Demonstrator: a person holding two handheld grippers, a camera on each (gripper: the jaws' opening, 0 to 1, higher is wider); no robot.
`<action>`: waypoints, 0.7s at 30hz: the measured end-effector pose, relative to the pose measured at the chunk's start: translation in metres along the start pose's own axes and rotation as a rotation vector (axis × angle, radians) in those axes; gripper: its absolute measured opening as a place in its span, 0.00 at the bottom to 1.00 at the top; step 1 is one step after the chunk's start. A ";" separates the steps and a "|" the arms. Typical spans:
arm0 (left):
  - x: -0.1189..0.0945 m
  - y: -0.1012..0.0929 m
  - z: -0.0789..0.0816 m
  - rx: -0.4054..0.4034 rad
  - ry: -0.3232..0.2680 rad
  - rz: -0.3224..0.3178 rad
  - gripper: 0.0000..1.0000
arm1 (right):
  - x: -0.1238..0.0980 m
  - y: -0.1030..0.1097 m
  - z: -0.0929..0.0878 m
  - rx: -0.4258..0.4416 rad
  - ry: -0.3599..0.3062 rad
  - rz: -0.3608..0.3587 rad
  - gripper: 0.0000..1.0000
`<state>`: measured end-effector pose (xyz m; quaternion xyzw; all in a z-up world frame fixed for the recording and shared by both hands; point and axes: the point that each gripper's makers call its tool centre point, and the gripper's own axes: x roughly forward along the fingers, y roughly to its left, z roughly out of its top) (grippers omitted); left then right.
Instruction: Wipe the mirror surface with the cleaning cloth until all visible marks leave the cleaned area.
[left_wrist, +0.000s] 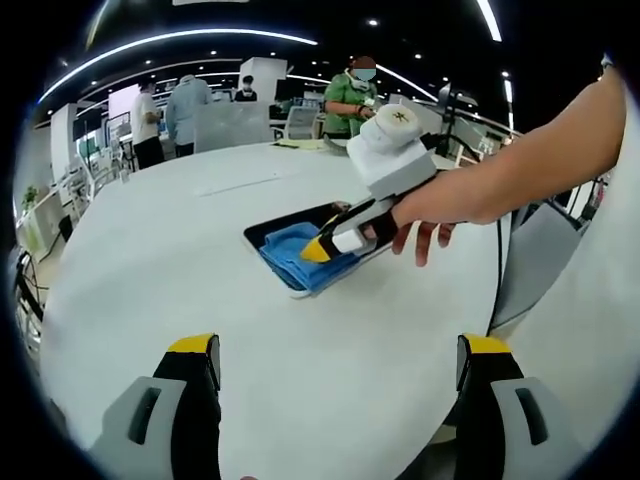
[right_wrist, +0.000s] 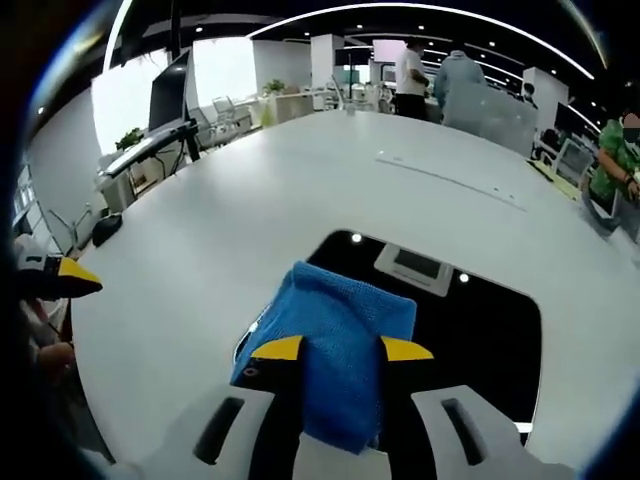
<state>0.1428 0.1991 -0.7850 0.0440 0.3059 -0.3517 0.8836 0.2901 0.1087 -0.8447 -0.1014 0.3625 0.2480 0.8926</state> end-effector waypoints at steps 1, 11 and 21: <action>0.001 0.000 0.001 0.001 0.000 -0.001 0.99 | 0.000 -0.001 0.000 0.000 0.002 -0.002 0.25; 0.007 -0.008 0.001 0.003 0.005 -0.016 0.99 | -0.003 -0.007 -0.003 0.009 -0.005 -0.012 0.25; 0.009 -0.010 0.000 0.008 0.012 -0.016 0.99 | -0.007 -0.014 -0.006 0.015 -0.012 -0.018 0.25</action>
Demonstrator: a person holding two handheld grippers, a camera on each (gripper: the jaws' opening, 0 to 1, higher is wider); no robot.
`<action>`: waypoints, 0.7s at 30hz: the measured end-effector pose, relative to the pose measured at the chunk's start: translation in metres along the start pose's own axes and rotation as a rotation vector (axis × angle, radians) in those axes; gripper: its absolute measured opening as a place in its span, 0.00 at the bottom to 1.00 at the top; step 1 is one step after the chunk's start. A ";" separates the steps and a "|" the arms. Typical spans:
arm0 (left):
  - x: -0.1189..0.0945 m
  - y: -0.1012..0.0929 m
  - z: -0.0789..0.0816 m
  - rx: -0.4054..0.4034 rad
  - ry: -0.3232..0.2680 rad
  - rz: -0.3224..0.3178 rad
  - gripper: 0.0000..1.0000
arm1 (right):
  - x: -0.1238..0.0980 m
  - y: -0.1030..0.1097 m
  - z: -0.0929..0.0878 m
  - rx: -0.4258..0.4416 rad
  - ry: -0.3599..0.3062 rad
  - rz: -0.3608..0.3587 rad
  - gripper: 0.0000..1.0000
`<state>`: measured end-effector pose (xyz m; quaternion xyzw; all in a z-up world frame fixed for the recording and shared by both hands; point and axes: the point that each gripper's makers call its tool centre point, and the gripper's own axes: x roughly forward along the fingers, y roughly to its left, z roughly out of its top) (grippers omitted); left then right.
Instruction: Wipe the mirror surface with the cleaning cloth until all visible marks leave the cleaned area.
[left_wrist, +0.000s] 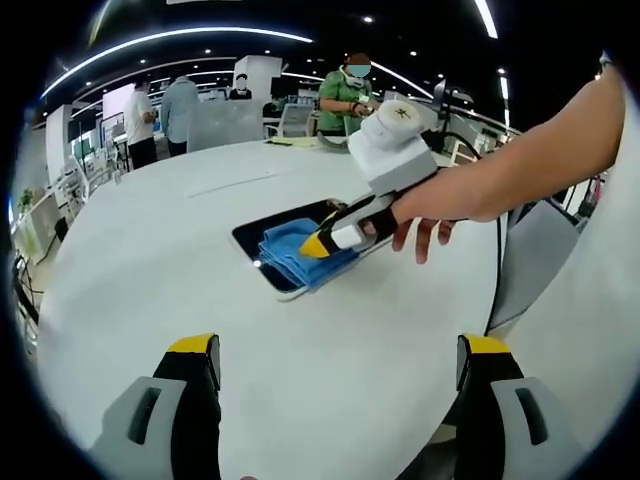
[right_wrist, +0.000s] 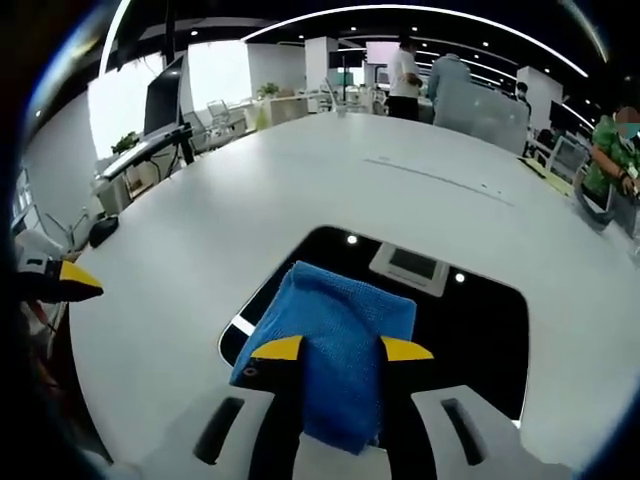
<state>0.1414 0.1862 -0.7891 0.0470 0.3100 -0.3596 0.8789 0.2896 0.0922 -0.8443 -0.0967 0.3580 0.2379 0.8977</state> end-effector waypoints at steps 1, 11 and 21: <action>0.000 0.000 0.000 -0.001 0.000 0.000 0.99 | 0.000 -0.001 0.000 0.001 0.000 -0.001 0.25; 0.002 0.002 0.002 0.001 -0.002 -0.002 0.99 | -0.003 -0.009 -0.003 0.013 -0.006 -0.015 0.25; 0.001 0.005 0.003 -0.002 -0.006 0.003 0.99 | -0.006 -0.015 -0.006 0.019 -0.009 -0.025 0.25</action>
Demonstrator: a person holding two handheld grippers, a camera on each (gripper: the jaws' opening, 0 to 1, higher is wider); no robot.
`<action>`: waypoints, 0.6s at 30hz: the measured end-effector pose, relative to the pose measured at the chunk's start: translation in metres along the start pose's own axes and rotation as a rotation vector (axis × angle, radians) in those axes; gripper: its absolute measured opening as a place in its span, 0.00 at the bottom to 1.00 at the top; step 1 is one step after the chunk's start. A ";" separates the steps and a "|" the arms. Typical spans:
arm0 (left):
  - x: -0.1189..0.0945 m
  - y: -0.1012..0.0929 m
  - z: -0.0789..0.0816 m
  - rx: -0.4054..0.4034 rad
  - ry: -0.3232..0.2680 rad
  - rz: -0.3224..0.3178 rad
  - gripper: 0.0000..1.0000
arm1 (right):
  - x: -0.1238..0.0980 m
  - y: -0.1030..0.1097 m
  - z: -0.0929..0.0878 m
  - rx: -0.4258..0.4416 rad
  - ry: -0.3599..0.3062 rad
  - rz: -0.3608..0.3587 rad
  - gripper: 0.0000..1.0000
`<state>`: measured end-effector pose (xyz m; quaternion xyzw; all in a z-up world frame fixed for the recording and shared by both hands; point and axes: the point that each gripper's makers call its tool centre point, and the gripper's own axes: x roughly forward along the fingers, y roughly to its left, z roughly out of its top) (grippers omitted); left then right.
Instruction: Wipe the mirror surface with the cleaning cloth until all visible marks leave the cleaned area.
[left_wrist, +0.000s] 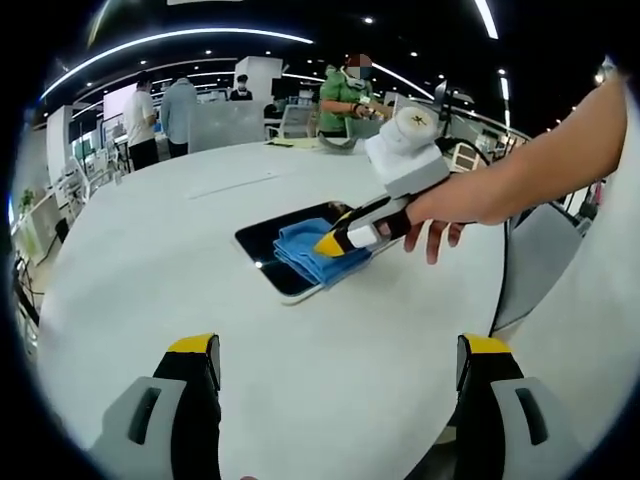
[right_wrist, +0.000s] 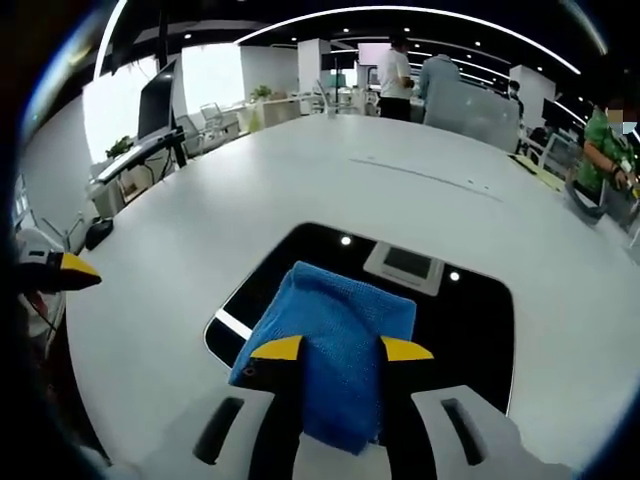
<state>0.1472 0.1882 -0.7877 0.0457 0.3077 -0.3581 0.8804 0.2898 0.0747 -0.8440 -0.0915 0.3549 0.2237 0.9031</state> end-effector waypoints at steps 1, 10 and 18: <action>0.000 0.000 0.000 -0.001 0.000 0.001 0.99 | 0.000 -0.001 0.000 0.000 0.000 0.000 0.25; 0.001 0.000 0.000 -0.003 -0.001 0.001 0.99 | -0.002 -0.006 -0.002 0.002 0.000 -0.007 0.25; 0.002 0.003 0.002 -0.001 -0.002 0.002 0.99 | -0.004 -0.011 -0.004 0.005 -0.001 -0.010 0.25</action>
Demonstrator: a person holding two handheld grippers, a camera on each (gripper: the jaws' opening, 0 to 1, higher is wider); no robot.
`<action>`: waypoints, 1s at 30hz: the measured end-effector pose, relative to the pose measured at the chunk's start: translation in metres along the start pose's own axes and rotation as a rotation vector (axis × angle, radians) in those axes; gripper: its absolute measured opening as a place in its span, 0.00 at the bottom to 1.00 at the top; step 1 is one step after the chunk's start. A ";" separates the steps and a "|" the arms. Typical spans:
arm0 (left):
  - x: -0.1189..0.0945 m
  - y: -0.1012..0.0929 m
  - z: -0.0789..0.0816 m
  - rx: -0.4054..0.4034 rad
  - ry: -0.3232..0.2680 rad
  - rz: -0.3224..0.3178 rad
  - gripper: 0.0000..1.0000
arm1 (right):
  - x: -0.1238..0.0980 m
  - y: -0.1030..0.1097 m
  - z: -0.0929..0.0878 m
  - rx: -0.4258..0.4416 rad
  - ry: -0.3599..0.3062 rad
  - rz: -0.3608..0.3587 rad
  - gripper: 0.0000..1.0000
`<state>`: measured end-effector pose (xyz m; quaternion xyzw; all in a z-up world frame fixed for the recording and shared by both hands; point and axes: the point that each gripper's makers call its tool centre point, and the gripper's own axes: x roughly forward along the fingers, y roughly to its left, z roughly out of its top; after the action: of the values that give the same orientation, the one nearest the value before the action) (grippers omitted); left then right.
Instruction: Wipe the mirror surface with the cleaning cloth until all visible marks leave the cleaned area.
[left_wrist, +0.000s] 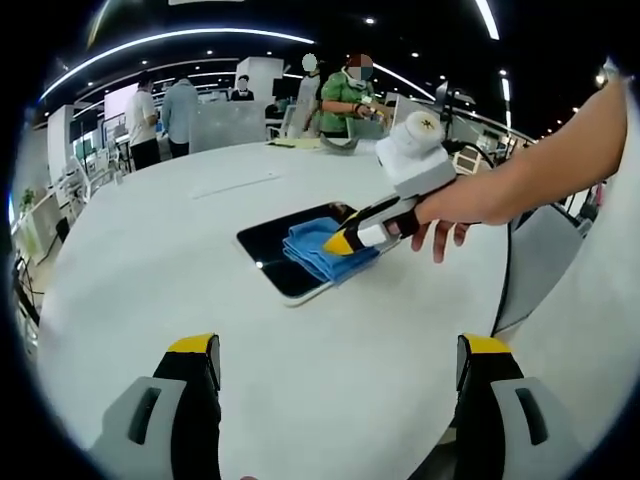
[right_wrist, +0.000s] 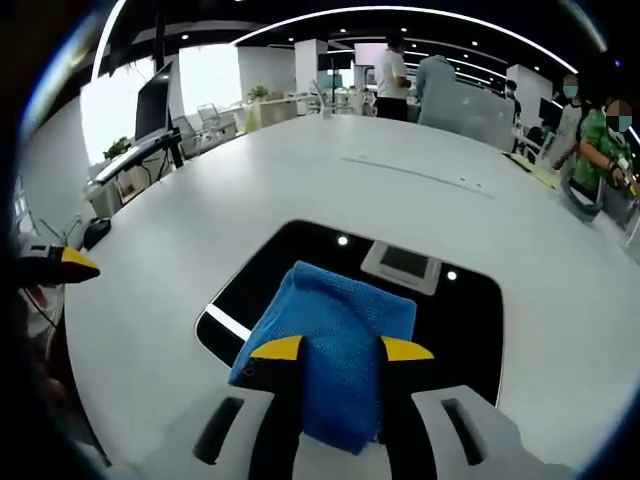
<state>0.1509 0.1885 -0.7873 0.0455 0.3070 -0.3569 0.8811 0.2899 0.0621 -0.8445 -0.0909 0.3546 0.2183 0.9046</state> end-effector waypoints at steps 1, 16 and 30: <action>0.000 0.000 0.001 0.001 0.000 0.001 0.99 | 0.000 -0.001 0.000 0.000 0.000 0.000 0.25; 0.004 -0.001 0.003 0.010 -0.001 -0.008 0.99 | -0.003 -0.007 -0.002 0.003 -0.003 -0.003 0.25; 0.005 0.002 0.001 0.005 0.002 -0.007 0.99 | -0.004 -0.010 -0.003 0.002 -0.007 -0.005 0.25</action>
<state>0.1553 0.1869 -0.7896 0.0470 0.3072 -0.3609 0.8793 0.2903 0.0508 -0.8442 -0.0903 0.3515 0.2159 0.9065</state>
